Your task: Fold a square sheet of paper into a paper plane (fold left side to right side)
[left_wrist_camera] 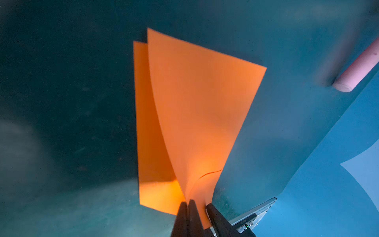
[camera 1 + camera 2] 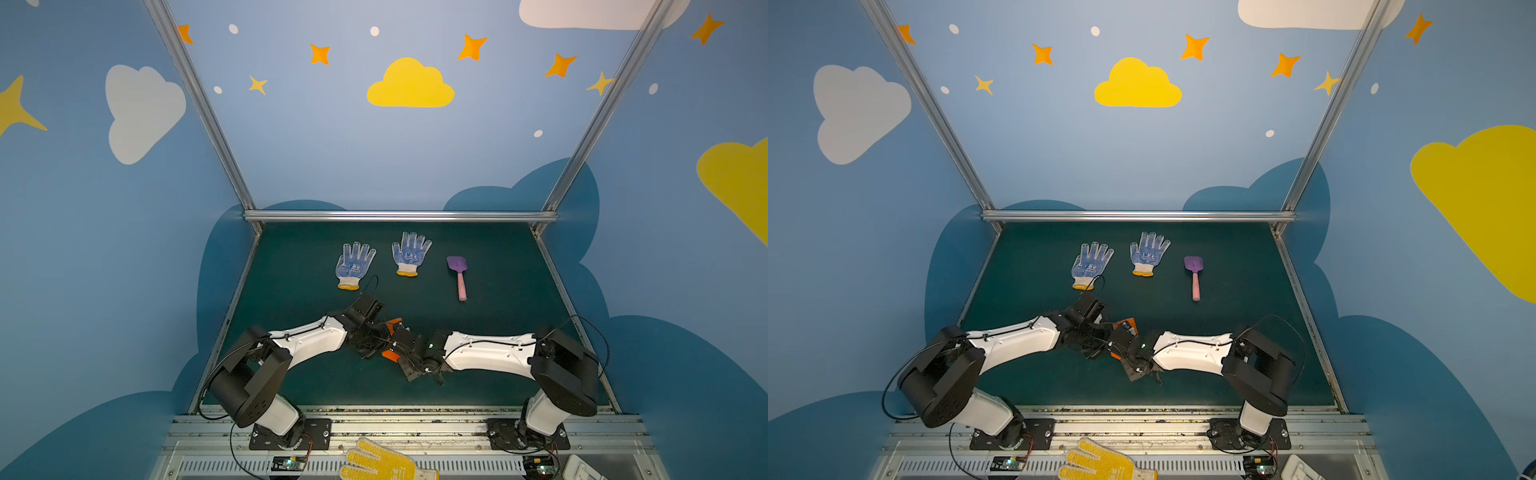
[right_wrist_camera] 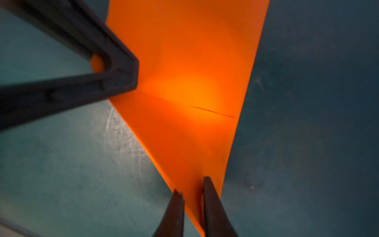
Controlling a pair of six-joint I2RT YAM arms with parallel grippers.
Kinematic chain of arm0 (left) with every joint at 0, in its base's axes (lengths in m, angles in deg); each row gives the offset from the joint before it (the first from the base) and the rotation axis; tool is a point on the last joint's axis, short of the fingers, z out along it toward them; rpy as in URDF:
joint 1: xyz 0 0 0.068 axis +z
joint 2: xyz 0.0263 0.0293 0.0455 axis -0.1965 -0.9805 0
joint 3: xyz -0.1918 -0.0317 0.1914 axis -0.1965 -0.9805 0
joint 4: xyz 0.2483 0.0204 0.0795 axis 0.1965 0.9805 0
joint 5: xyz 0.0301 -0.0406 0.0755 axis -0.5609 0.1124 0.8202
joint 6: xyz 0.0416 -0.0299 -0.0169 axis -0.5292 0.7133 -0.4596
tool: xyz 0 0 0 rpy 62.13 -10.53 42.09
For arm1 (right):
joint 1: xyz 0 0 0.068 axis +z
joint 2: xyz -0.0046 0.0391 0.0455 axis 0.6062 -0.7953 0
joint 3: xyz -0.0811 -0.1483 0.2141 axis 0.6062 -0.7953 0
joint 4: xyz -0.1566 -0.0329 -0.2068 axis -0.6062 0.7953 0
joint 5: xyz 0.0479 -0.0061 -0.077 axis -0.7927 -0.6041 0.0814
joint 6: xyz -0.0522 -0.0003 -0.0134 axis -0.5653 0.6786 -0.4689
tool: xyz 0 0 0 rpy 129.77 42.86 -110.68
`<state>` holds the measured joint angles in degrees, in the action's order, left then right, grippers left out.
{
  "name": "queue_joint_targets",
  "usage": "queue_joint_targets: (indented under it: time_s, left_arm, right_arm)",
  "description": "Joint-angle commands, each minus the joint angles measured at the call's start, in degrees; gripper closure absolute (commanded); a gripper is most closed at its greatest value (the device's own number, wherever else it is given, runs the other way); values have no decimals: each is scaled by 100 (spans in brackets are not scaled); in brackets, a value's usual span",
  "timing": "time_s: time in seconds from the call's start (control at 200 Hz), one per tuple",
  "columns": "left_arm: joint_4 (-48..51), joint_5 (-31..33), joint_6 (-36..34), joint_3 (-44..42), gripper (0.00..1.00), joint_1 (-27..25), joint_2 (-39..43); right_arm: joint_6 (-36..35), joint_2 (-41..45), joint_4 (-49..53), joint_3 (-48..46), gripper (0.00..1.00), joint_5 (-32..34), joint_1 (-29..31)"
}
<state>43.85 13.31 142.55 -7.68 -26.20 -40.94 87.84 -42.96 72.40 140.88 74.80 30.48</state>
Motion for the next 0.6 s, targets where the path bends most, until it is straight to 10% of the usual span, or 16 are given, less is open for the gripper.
queue_joint_targets:
  time_s: [0.0, 0.305, 0.596]
  left_arm:
    - [138, 91, -82, 100, 96, -13, 88]
    - [177, 125, -102, 149, 96, -26, 87]
    - [620, 434, -513, 526, 43, 72, 220]
  right_arm:
    - [34, -105, 126, 121, 94, 19, 19]
    - [177, -163, 41, 8, 100, -56, 19]
    - [700, 40, -501, -614, 100, -246, -120]
